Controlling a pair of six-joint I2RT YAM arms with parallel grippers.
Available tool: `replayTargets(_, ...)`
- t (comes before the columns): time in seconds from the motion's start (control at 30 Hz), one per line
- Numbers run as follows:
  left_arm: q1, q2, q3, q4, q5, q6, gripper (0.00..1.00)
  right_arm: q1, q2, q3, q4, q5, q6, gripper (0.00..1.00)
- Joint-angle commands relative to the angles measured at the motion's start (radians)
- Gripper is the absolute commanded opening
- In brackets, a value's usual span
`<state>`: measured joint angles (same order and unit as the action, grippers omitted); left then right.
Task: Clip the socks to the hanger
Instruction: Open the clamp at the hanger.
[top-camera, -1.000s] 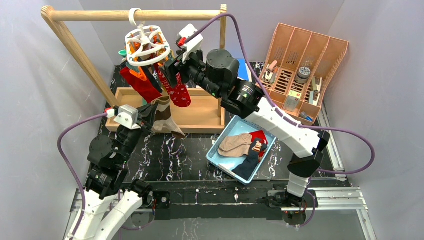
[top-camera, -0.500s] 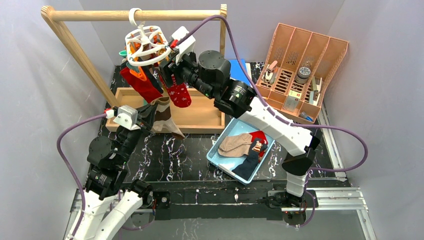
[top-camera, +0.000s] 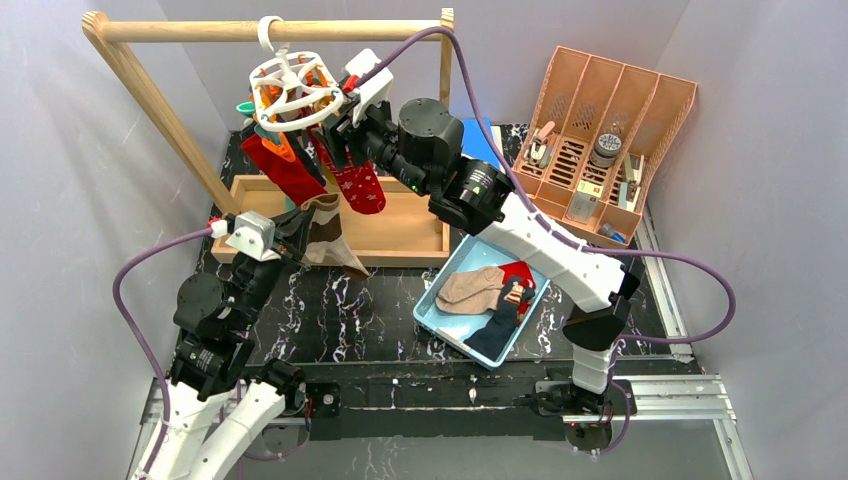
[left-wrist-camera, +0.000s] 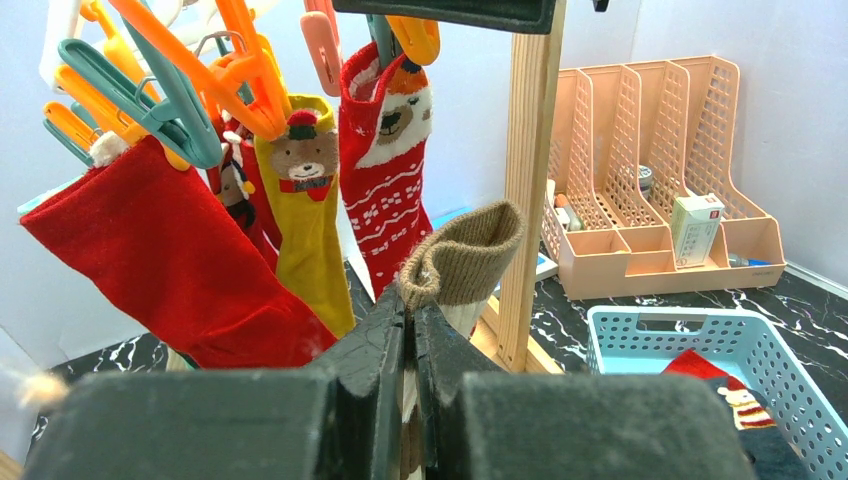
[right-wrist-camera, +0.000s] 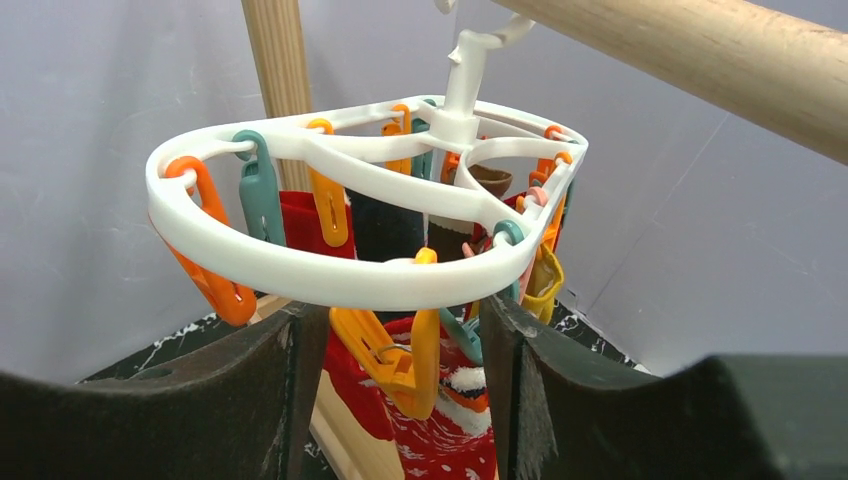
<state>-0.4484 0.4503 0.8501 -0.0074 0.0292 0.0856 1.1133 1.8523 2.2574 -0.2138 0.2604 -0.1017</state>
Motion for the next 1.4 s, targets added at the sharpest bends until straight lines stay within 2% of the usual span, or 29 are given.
replayTargets(0.0,-0.006,-0.013,-0.002,0.022,-0.008,-0.001,0.0,0.003,0.001,0.054,0.036,0.017,0.01,0.61)
replayTargets(0.13,-0.006,-0.016,-0.005,0.023,-0.009,-0.001,0.0,0.003,0.004,0.055,0.034,0.017,0.01,0.51)
replayTargets(0.47,-0.006,-0.01,0.001,0.028,-0.013,-0.005,0.0,0.003,0.002,0.054,0.027,0.014,0.021,0.32)
replayTargets(0.53,-0.006,-0.007,0.002,0.032,-0.015,-0.012,0.0,0.002,0.0,0.054,0.026,0.007,0.028,0.23)
replayTargets(0.63,-0.006,0.001,0.004,0.05,-0.015,-0.023,0.0,0.003,-0.003,0.054,0.025,0.001,0.052,0.01)
replayTargets(1.07,-0.006,0.08,0.026,0.167,-0.138,-0.065,0.0,0.003,-0.04,-0.012,0.12,0.033,0.23,0.01)
replayTargets(1.37,-0.006,0.123,0.039,0.215,-0.229,-0.162,0.0,0.003,-0.077,-0.086,0.193,0.05,0.266,0.01)
